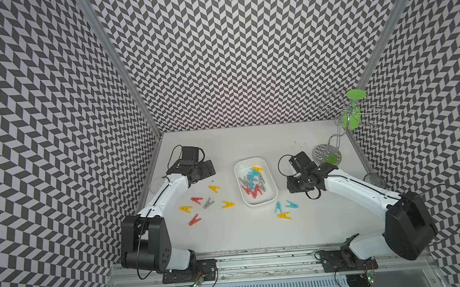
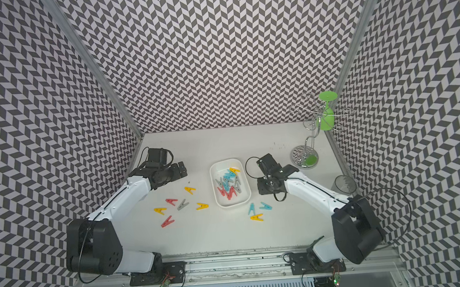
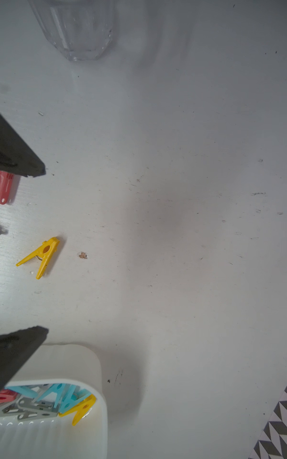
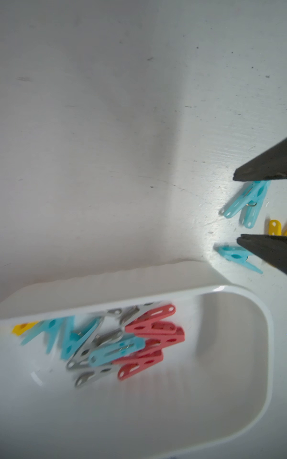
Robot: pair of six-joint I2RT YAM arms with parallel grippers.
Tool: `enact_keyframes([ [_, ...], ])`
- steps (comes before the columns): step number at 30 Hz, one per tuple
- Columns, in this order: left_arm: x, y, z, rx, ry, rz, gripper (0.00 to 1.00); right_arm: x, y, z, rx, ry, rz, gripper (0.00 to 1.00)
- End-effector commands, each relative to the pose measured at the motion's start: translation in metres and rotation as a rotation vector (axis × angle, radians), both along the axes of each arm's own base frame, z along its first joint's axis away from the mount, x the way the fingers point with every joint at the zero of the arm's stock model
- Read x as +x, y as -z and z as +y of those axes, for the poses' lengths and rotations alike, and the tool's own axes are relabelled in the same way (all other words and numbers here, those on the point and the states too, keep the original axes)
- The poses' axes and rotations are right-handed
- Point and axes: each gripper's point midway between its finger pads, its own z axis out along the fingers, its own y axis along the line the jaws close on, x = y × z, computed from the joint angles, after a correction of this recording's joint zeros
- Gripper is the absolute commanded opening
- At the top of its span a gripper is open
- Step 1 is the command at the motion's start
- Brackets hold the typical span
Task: Put the clothespins into the storage box
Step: Pick up the clothespin from the center of the board.
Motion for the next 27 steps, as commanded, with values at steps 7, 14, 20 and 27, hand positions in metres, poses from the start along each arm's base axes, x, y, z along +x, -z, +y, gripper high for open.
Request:
enact_keyframes([
  [7, 0.003, -0.009, -0.001, -0.006, 0.008, -0.029, 0.98, -0.024, 0.036, 0.007, 0.045, -0.082, 0.081, 0.39],
  [14, 0.002, -0.008, -0.006, -0.012, 0.016, -0.027, 0.98, -0.029, 0.054, 0.014, 0.039, -0.117, 0.104, 0.39],
  [20, 0.0, -0.007, -0.005, -0.006, 0.012, -0.024, 0.98, -0.024, 0.06, 0.015, -0.001, -0.128, 0.094, 0.38],
  [27, -0.001, -0.008, -0.003, 0.002, 0.008, -0.026, 0.98, -0.027, 0.071, 0.007, -0.051, -0.119, 0.11, 0.23],
])
